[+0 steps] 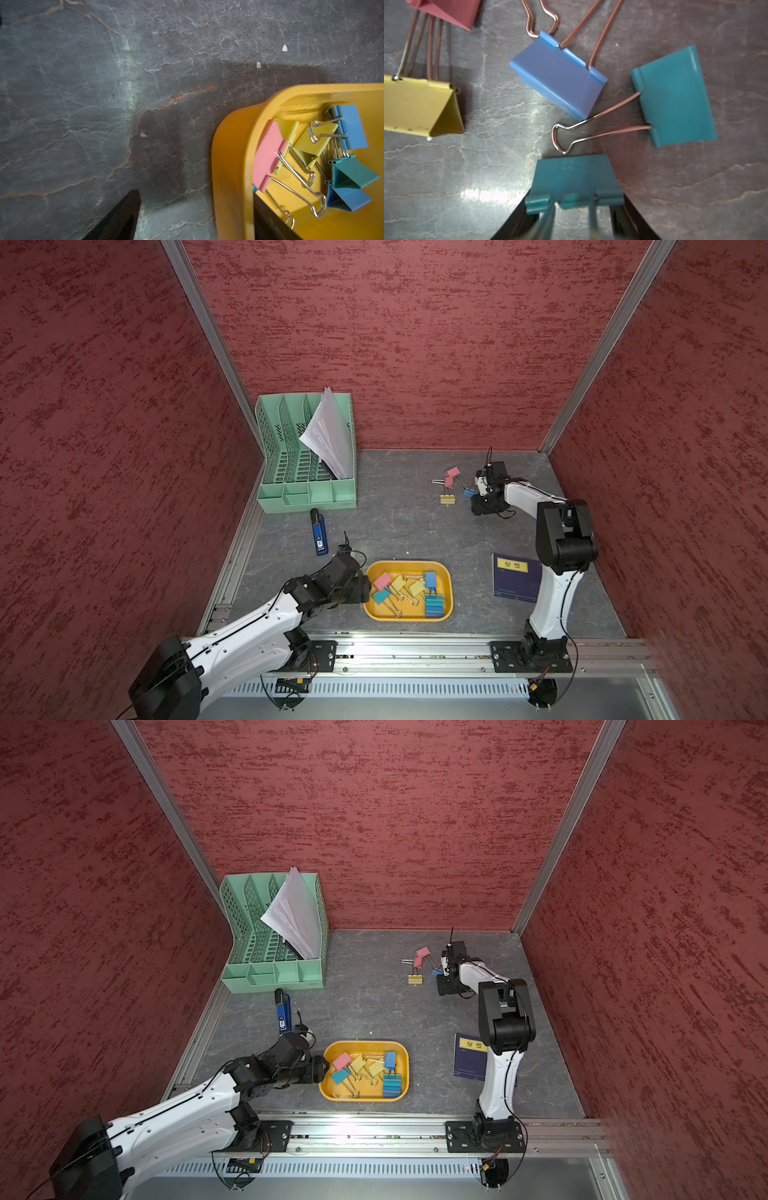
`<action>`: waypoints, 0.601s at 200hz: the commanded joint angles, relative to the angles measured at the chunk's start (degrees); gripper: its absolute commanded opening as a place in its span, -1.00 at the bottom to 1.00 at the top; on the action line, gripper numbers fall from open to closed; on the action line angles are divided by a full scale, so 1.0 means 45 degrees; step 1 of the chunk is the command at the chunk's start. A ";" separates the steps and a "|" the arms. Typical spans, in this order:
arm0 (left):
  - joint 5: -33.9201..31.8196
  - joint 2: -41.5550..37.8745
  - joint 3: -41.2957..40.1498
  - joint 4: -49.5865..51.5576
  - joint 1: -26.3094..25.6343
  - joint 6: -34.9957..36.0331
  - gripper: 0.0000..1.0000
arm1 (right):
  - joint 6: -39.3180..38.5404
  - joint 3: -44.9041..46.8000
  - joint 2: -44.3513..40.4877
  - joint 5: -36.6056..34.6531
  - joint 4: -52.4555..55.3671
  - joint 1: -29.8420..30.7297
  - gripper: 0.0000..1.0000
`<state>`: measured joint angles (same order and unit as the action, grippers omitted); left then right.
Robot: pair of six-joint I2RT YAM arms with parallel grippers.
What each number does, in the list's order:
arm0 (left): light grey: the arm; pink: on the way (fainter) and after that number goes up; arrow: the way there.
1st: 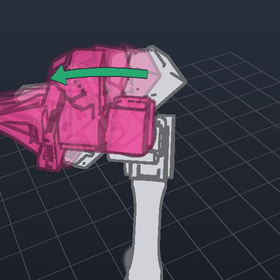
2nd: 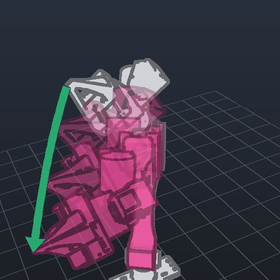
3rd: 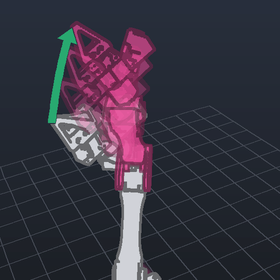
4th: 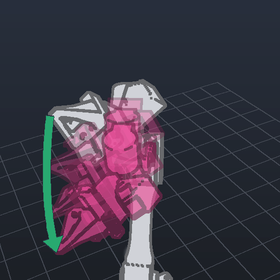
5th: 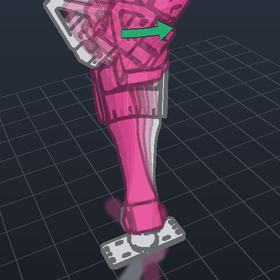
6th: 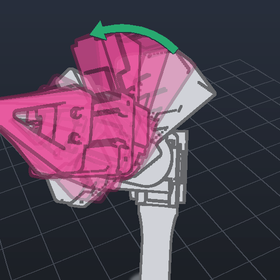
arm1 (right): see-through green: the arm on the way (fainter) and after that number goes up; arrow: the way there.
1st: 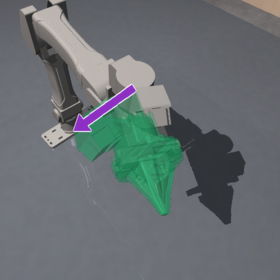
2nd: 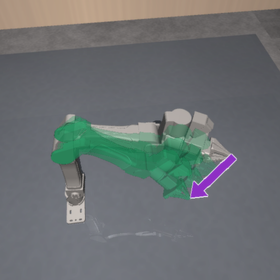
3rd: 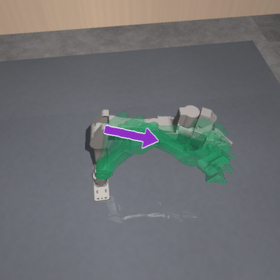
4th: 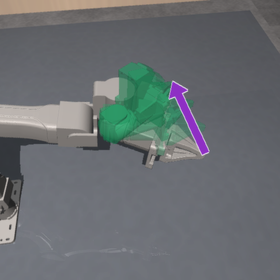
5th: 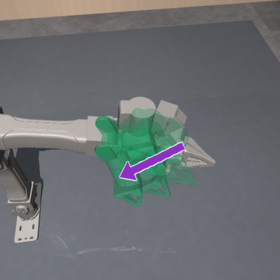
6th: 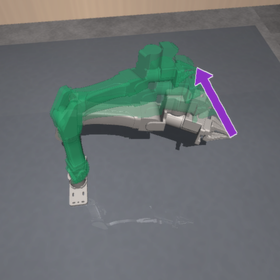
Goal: Put the binder clips in the storage box
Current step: Pick up the binder clip at the center of the board, then place the binder clip in the storage box.
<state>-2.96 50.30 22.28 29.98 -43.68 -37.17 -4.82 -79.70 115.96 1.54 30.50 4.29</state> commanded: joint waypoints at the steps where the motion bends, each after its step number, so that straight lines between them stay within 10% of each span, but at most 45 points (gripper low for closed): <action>1: -0.0005 0.0044 0.0243 -0.0022 0.0042 0.0183 0.60 | 0.0231 -0.0260 0.0072 -0.0263 0.0062 -0.0017 -0.02; 120: 0.0094 0.0015 0.0224 -0.0061 0.0029 0.0227 0.62 | 0.1272 0.0736 -0.4355 0.1742 0.4169 0.2680 -0.06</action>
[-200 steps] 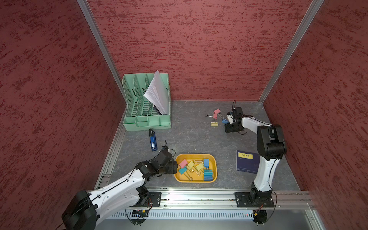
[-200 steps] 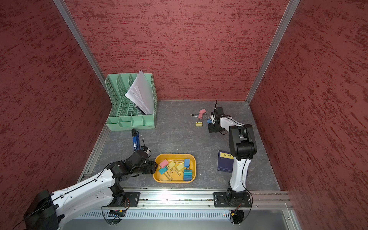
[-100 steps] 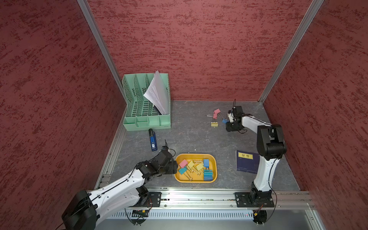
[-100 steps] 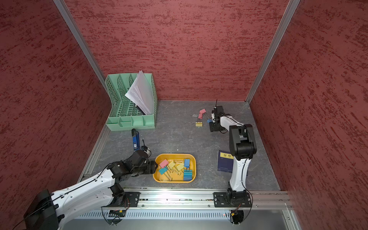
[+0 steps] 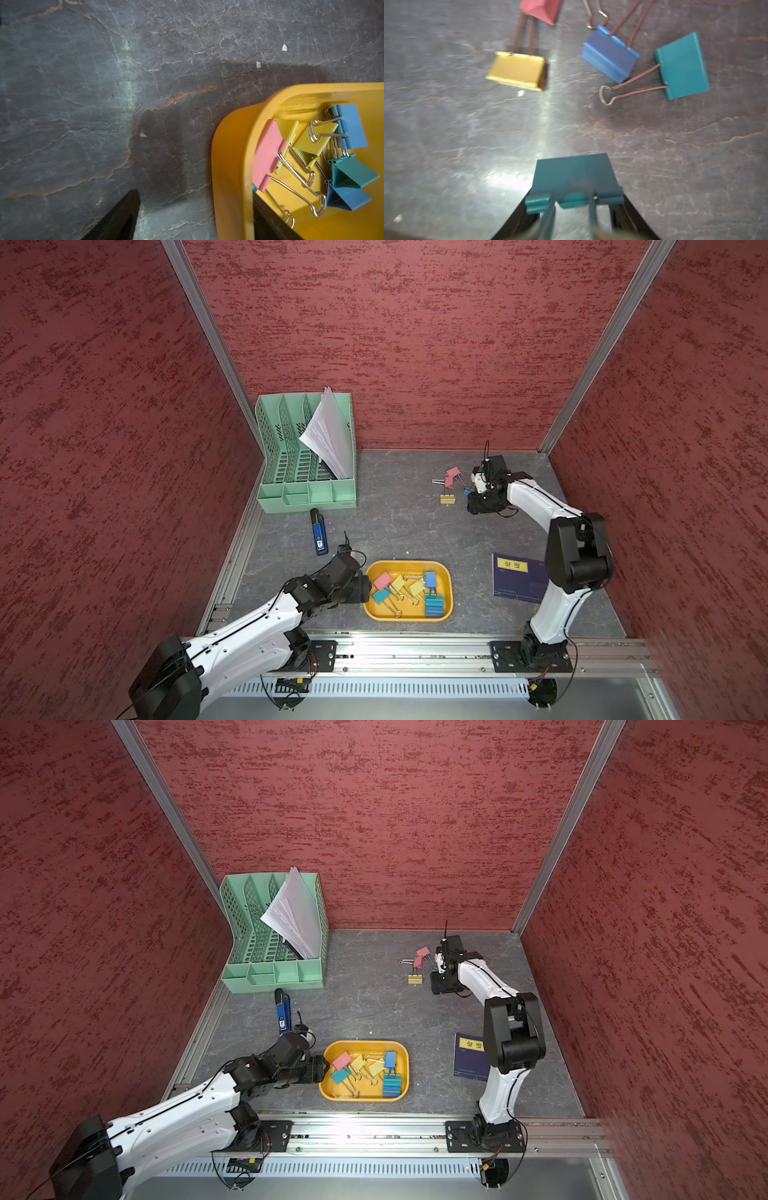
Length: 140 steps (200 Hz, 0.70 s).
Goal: Put the binder clips in the storage box
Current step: Place the binder clip in the storage box.
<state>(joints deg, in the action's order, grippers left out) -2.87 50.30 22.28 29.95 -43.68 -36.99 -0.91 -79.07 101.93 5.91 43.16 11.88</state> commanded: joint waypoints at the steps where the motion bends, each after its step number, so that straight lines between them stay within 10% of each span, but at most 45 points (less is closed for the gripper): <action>1: 0.0083 0.0004 0.0224 -0.0056 0.0034 0.0191 0.62 | 0.0409 0.0616 -0.1299 0.0783 0.1391 0.1062 -0.06; 92: 0.0255 -0.0209 0.0162 -0.0125 0.0022 0.0290 0.63 | 0.1907 0.1182 -0.4683 0.1200 0.6088 0.6476 -0.04; 140: 0.0304 -0.0338 0.0125 -0.0118 0.0030 0.0310 0.63 | 0.1738 -0.0251 -0.2960 0.0931 0.8525 0.8570 -0.03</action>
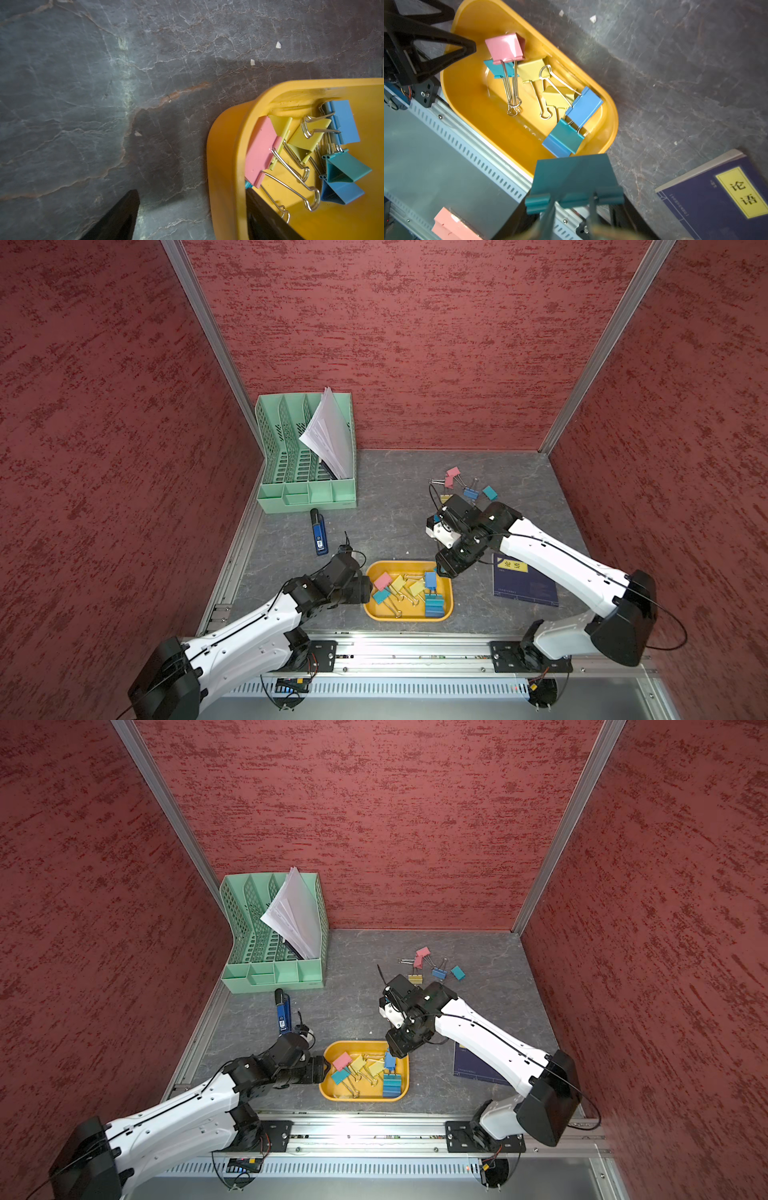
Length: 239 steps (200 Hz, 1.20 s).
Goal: Put the binder clips in the storage box
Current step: Place the binder clip in the storage box.
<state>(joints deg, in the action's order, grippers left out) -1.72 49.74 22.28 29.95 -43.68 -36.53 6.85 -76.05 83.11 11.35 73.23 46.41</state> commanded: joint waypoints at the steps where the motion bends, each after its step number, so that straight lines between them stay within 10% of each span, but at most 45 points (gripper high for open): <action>1: 0.0038 -0.0212 0.0126 -0.0116 0.0035 0.0208 0.63 | 0.0007 -0.0965 0.1298 -0.0307 0.1895 0.0916 -0.03; 171: 0.0292 -0.0556 0.0067 -0.0123 0.0131 0.0326 0.65 | -0.0490 -0.4972 0.7641 -0.0916 0.4820 0.2733 0.10; 239: 0.0340 -0.0637 0.0033 -0.0109 0.0187 0.0326 0.65 | -0.0333 -0.5819 0.7319 -0.1911 0.4898 0.2754 0.78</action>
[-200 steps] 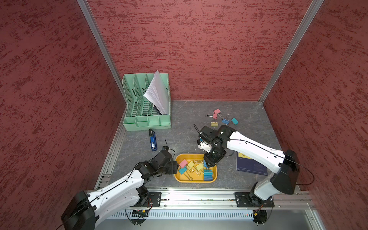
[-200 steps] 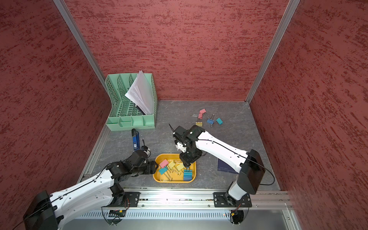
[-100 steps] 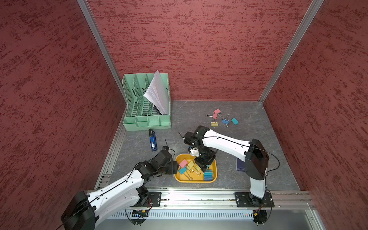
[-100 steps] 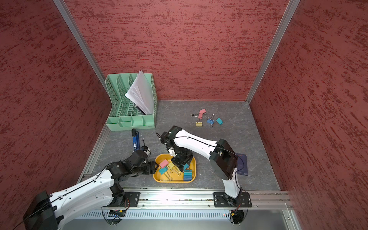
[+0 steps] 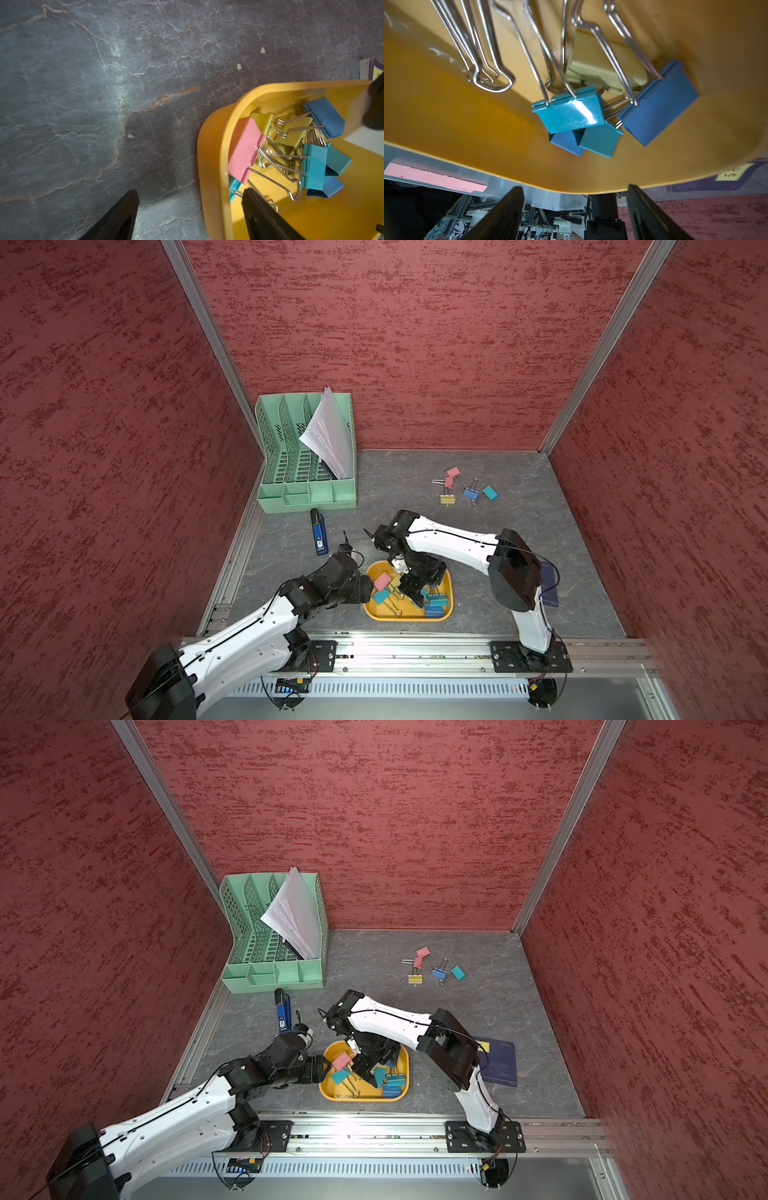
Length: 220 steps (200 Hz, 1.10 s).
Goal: Put the binder clips in the storage box
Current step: Place the binder clip in the storage box, then adjust the binder clip at the center of the board.
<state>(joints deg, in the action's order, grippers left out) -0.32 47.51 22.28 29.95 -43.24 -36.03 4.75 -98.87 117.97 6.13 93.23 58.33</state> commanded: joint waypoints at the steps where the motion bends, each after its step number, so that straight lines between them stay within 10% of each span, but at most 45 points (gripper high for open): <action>1: 0.0030 -0.0144 0.0031 -0.0112 0.0094 0.0214 0.65 | 0.0134 -0.0756 -0.0441 -0.0763 0.0454 0.0106 0.78; 51: 0.0022 -0.0207 0.0002 -0.0099 0.0079 0.0219 0.65 | 0.0454 -0.1368 -0.2221 -0.1805 -0.0571 -0.1171 0.84; 107: -0.0049 -0.0594 -0.0088 -0.0020 0.0080 0.0175 0.65 | 0.1360 0.0859 -0.4696 -0.2308 -0.5162 -0.7360 0.90; 194: -0.0144 -0.0646 -0.0132 0.0004 0.0118 0.0096 0.66 | 0.3462 -0.0025 -0.0898 -0.1167 -0.9789 -1.2179 0.82; 220: -0.0140 -0.0606 -0.0126 -0.0007 0.0132 0.0097 0.67 | 0.2645 -0.1637 0.0769 -0.1096 -1.0124 -1.2257 0.31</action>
<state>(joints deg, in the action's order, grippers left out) -0.30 44.69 22.28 29.95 -43.03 -35.94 18.50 -99.37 117.23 0.12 53.04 2.76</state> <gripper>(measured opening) 0.833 0.771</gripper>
